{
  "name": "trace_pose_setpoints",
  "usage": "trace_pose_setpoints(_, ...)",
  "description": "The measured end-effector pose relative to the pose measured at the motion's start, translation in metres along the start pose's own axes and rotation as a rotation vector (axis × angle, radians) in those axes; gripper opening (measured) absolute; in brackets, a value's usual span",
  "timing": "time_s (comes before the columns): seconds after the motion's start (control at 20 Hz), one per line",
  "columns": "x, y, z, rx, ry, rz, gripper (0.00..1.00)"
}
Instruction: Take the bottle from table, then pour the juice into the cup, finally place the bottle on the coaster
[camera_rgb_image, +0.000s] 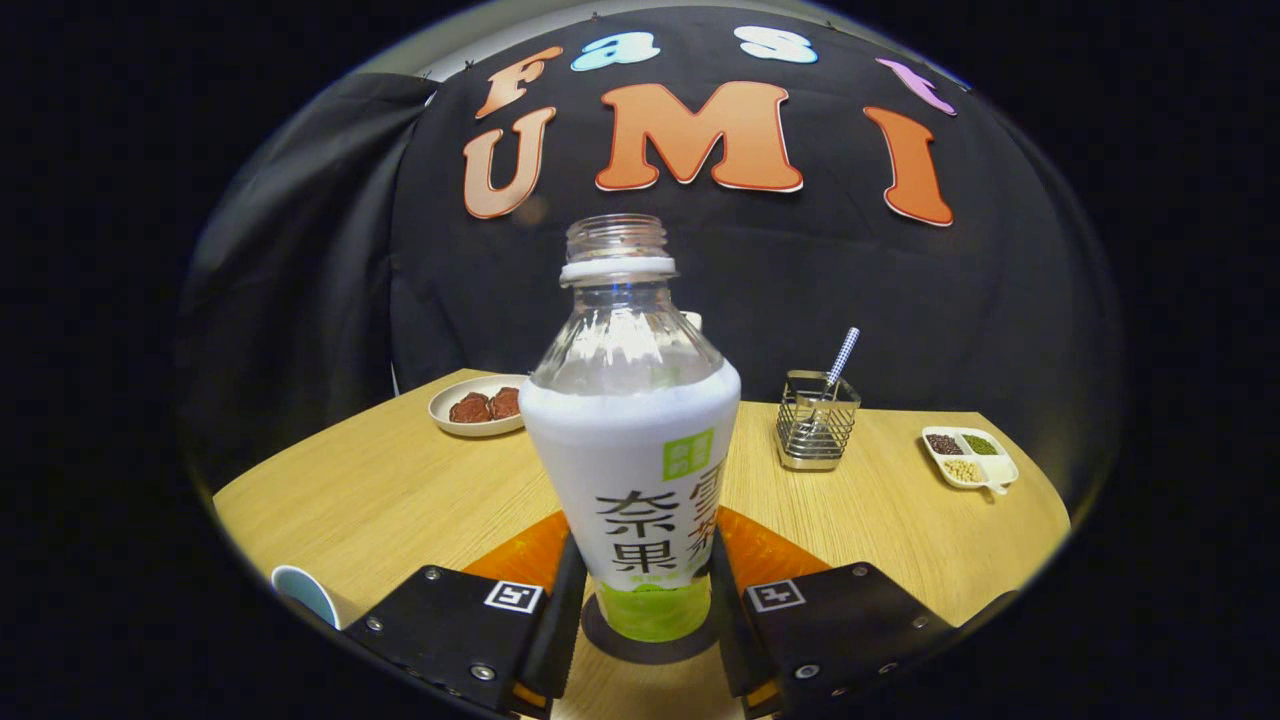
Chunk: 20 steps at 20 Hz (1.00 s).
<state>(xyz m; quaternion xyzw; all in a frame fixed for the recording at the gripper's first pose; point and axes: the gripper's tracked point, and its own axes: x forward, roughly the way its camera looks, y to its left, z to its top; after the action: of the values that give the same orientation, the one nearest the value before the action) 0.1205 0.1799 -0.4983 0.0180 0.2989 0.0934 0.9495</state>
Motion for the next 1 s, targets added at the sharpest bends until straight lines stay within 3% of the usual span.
trace_pose_setpoints(0.4, 0.007, 0.001, -0.015, 0.038, 0.005, 0.011, 0.6)
trace_pose_setpoints(0.6, 0.003, -0.006, -0.014, 0.034, 0.016, -0.013, 0.69)
trace_pose_setpoints(0.75, -0.015, -0.007, 0.001, 0.04, -0.012, 0.0, 0.87)
trace_pose_setpoints(1.0, -0.057, -0.021, 0.025, 0.029, -0.061, -0.011, 0.96)
